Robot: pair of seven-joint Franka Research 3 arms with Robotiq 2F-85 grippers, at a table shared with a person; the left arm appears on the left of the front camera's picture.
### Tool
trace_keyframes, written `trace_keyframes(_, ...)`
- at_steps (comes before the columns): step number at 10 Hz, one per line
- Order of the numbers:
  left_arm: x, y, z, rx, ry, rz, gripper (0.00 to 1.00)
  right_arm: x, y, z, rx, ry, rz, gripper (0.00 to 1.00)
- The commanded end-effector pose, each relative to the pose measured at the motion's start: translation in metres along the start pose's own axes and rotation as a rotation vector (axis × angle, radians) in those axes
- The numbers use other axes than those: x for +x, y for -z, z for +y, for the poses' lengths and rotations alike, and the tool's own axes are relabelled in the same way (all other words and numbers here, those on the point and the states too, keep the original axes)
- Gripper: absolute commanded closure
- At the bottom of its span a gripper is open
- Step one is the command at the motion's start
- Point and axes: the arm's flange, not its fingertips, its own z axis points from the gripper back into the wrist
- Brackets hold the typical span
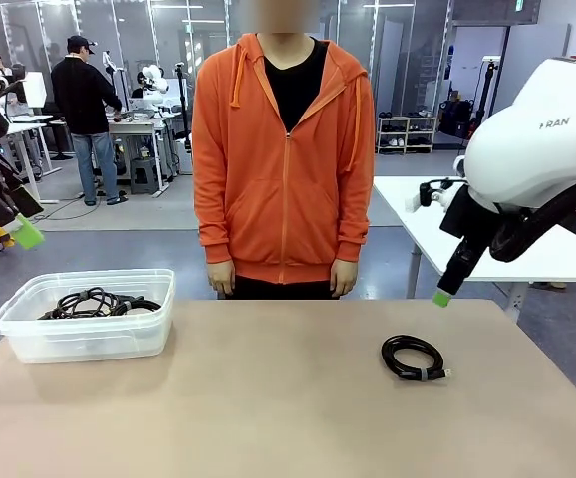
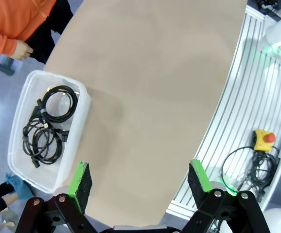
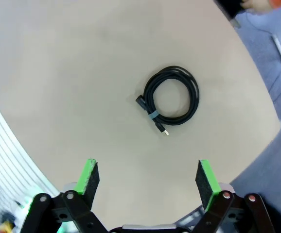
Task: Organize and store the cables.
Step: Place the USB Extension Cable into the Organizing box.
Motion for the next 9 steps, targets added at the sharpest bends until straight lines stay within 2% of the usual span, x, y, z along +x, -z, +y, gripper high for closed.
trace_keyframes(1, 0.001, 0.0, 0.0, 0.007, -0.014, 0.004, 0.0, 0.006, 0.003, -0.016, -0.014, -0.273, 0.059, 0.0)
trace_keyframes(2, 0.001, 0.0, 0.0, 0.007, -0.014, 0.004, 0.0, 0.012, 0.006, -0.017, 0.049, -0.351, 0.105, 0.0)
trace_keyframes(4, 0.001, 0.0, 0.0, 0.007, -0.014, 0.004, 0.0, 0.015, 0.003, -0.018, 0.181, -0.393, 0.123, 0.0)
trace_keyframes(5, 0.001, 0.0, 0.0, 0.007, -0.014, 0.004, 0.0, 0.01, 0.012, -0.005, 0.071, -0.326, 0.095, 0.0)
trace_keyframes(7, 0.001, 0.0, 0.0, 0.007, -0.014, 0.004, 0.0, 0.01, 0.012, -0.005, 0.071, -0.326, 0.095, 0.0)
trace_keyframes(8, 0.001, 0.0, 0.0, 0.007, -0.014, 0.004, 0.0, 0.012, 0.01, -0.008, 0.108, -0.365, 0.111, 0.0)
trace_keyframes(9, 0.001, 0.0, 0.0, 0.007, -0.014, 0.004, 0.0, 0.014, 0.027, -0.012, 0.137, -0.445, 0.153, 0.0)
